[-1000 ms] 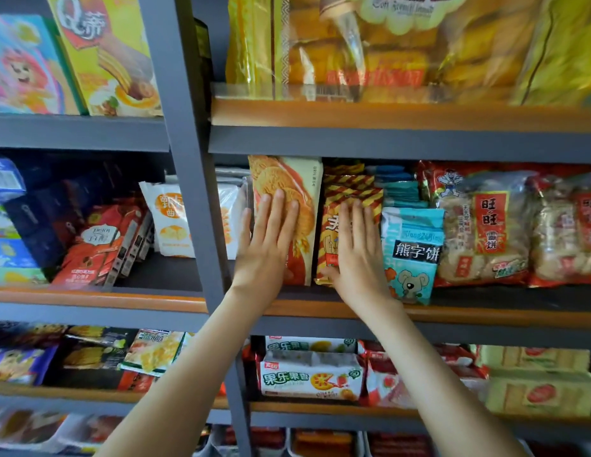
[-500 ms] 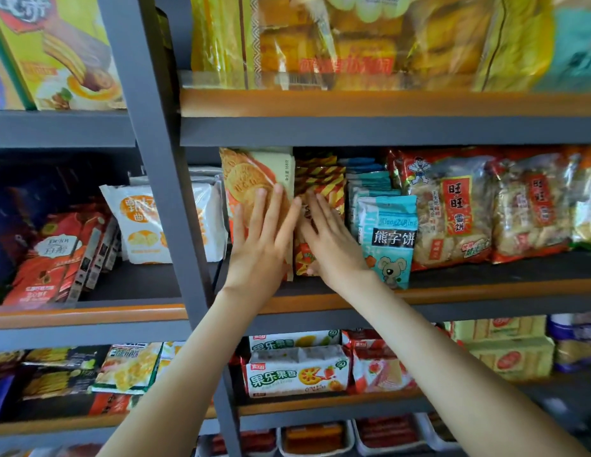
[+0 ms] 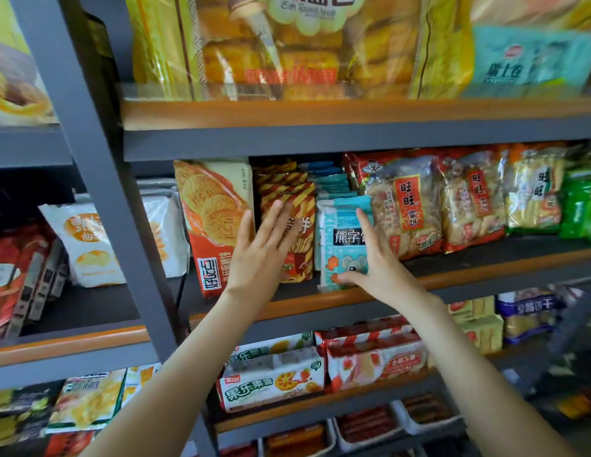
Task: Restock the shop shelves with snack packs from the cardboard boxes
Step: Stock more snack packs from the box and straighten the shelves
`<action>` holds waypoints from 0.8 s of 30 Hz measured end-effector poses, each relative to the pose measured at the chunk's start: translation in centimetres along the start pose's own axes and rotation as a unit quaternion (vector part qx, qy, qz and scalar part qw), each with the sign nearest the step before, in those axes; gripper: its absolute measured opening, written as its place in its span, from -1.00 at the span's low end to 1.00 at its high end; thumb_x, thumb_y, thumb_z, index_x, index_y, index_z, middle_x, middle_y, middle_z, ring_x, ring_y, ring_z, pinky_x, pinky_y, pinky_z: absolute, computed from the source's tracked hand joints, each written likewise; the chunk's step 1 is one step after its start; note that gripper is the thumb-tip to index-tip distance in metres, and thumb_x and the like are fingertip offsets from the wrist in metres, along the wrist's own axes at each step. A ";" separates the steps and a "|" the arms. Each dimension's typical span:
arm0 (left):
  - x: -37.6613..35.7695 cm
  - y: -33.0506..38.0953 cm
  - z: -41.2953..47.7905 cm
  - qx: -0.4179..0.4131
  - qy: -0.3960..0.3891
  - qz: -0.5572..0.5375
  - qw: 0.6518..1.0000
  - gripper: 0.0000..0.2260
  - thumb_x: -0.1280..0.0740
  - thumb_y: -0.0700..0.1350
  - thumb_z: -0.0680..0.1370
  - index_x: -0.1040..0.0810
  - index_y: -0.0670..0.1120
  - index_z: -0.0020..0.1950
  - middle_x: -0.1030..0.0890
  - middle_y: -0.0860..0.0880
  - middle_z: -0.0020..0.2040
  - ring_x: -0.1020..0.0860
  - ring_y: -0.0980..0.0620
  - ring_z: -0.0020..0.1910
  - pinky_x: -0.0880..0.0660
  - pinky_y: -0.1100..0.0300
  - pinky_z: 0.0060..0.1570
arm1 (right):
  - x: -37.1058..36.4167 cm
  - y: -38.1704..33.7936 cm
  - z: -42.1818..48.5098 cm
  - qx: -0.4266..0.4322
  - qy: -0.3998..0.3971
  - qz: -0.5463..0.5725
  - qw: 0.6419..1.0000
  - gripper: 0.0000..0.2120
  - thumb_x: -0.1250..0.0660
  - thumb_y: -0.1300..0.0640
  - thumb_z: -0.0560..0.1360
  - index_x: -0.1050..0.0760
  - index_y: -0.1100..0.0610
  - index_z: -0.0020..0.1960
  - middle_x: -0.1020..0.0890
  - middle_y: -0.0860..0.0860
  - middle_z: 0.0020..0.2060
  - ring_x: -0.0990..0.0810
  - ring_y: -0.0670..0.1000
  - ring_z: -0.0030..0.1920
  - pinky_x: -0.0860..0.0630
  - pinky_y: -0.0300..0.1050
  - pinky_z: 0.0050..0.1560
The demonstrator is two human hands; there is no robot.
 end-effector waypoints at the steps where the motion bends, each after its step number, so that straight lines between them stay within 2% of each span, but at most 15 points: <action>1: -0.1 0.2 0.2 -0.001 -0.011 0.010 1.000 -0.08 -0.33 0.19 0.50 0.29 -0.05 0.54 0.34 -0.14 0.50 0.45 -0.13 0.42 0.64 -0.24 0.15 | 0.0 -0.1 0.4 0.004 -0.012 0.003 1.000 0.14 -0.51 0.07 0.37 0.40 -0.44 0.37 0.00 0.07 0.52 -0.10 0.09 0.51 -0.25 0.25 0.42; 3: 0.0 0.4 0.4 0.014 -0.022 0.018 0.999 -0.13 -0.31 0.12 0.54 0.28 -0.08 0.55 0.28 -0.15 0.55 0.46 -0.15 0.41 0.68 -0.25 0.12 | 0.0 -0.3 1.0 0.013 -0.019 -0.002 1.000 0.14 -0.51 0.10 0.37 0.38 -0.45 0.38 -0.01 0.05 0.51 -0.10 0.08 0.50 -0.27 0.25 0.40; 5: 0.1 0.5 0.3 0.026 -0.020 0.009 0.999 -0.15 -0.33 0.08 0.53 0.19 -0.08 0.57 0.15 -0.17 0.58 0.38 -0.17 0.46 0.65 -0.26 0.16 | -0.1 -0.4 1.2 0.019 -0.020 -0.001 1.000 0.13 -0.51 0.10 0.37 0.36 -0.43 0.39 -0.02 0.05 0.50 -0.11 0.08 0.50 -0.27 0.25 0.40; 8: 0.9 1.2 0.1 0.036 0.046 -0.037 0.998 -0.22 -0.41 0.01 0.44 -0.12 -0.09 0.56 -0.17 -0.18 0.54 0.05 -0.19 0.55 0.44 -0.27 0.34 | -0.3 -0.5 0.6 0.028 -0.004 0.008 1.000 0.06 -0.49 0.08 0.40 0.29 -0.31 0.47 -0.02 0.04 0.51 -0.07 0.04 0.50 -0.21 0.15 0.42; 10: 1.9 2.3 0.2 0.038 0.112 -0.079 0.990 -0.30 -0.42 -0.01 0.42 -0.27 -0.10 0.51 -0.31 -0.18 0.48 -0.12 -0.20 0.52 0.30 -0.28 0.39 | -0.3 -0.5 0.1 0.038 0.006 0.007 0.999 0.03 -0.47 0.01 0.41 0.29 -0.27 0.49 -0.01 0.03 0.52 -0.03 0.02 0.51 -0.16 0.11 0.44; 12: 3.0 3.8 0.4 0.029 0.146 -0.120 0.981 -0.36 -0.41 0.01 0.43 -0.34 -0.12 0.47 -0.35 -0.20 0.46 -0.20 -0.21 0.50 0.22 -0.30 0.40 | 0.0 -0.1 -0.3 0.044 -0.003 0.009 0.999 -0.03 -0.39 -0.11 0.42 0.31 -0.26 0.49 0.03 -0.01 0.55 0.03 0.00 0.54 -0.12 0.06 0.46; 14: 4.0 5.3 0.5 0.016 0.164 -0.148 0.975 -0.42 -0.38 0.03 0.46 -0.39 -0.13 0.43 -0.36 -0.21 0.44 -0.25 -0.23 0.48 0.14 -0.33 0.40 | 1.0 0.8 -0.9 0.050 0.005 0.018 0.999 -0.12 -0.30 -0.14 0.46 0.26 -0.20 0.52 0.07 -0.11 0.55 0.07 -0.09 0.54 -0.07 -0.03 0.46; 16: 4.8 6.7 0.9 0.005 0.170 -0.163 0.972 -0.46 -0.37 0.04 0.48 -0.43 -0.14 0.40 -0.38 -0.23 0.43 -0.27 -0.24 0.46 0.10 -0.33 0.39 | 2.9 2.7 -1.3 0.037 0.051 0.022 0.998 -0.21 -0.31 -0.02 0.53 0.14 -0.12 0.55 -0.02 -0.17 0.53 0.02 -0.16 0.51 -0.06 -0.08 0.46; 19: 6.0 9.1 2.1 -0.010 0.191 -0.180 0.965 -0.53 -0.39 0.01 0.46 -0.51 -0.17 0.31 -0.45 -0.23 0.37 -0.35 -0.22 0.42 -0.03 -0.28 0.40 | 6.2 7.1 -1.3 -0.040 0.131 -0.047 0.989 -0.29 -0.32 0.09 0.55 0.00 -0.01 0.56 -0.14 0.01 0.52 -0.08 0.00 0.52 -0.16 0.04 0.48; 21: 6.9 11.6 3.5 -0.034 0.209 -0.204 0.956 -0.59 -0.45 -0.05 0.43 -0.55 -0.21 0.21 -0.50 -0.24 0.31 -0.44 -0.22 0.34 -0.23 -0.20 0.37 | 8.2 10.0 -0.8 -0.108 0.139 -0.090 0.980 -0.22 -0.37 0.06 0.51 0.03 0.06 0.56 -0.12 0.10 0.51 -0.06 0.12 0.52 -0.16 0.09 0.46; 23: 7.2 14.4 5.5 -0.059 0.204 -0.225 0.951 -0.60 -0.51 -0.10 0.38 -0.57 -0.23 0.15 -0.54 -0.25 0.26 -0.51 -0.23 0.26 -0.40 -0.11 0.29 | 9.7 12.2 0.1 -0.144 0.116 -0.064 0.981 -0.09 -0.43 0.06 0.47 0.12 0.10 0.56 -0.07 0.13 0.53 -0.05 0.14 0.52 -0.15 0.06 0.45; 24: 7.1 15.7 6.7 -0.065 0.183 -0.233 0.953 -0.55 -0.54 -0.09 0.35 -0.56 -0.22 0.17 -0.53 -0.25 0.27 -0.52 -0.22 0.25 -0.43 -0.08 0.27 | 10.0 13.0 0.5 -0.141 0.091 -0.047 0.985 -0.04 -0.46 0.07 0.45 0.16 0.10 0.56 -0.04 0.12 0.54 -0.06 0.14 0.52 -0.16 0.04 0.44</action>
Point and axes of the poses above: each hand's wrist, its own z-axis towards the middle knuckle, its own x-axis out of the back of the hand, y = z × x, the point moved 4 cm from there along z, towards the middle knuckle
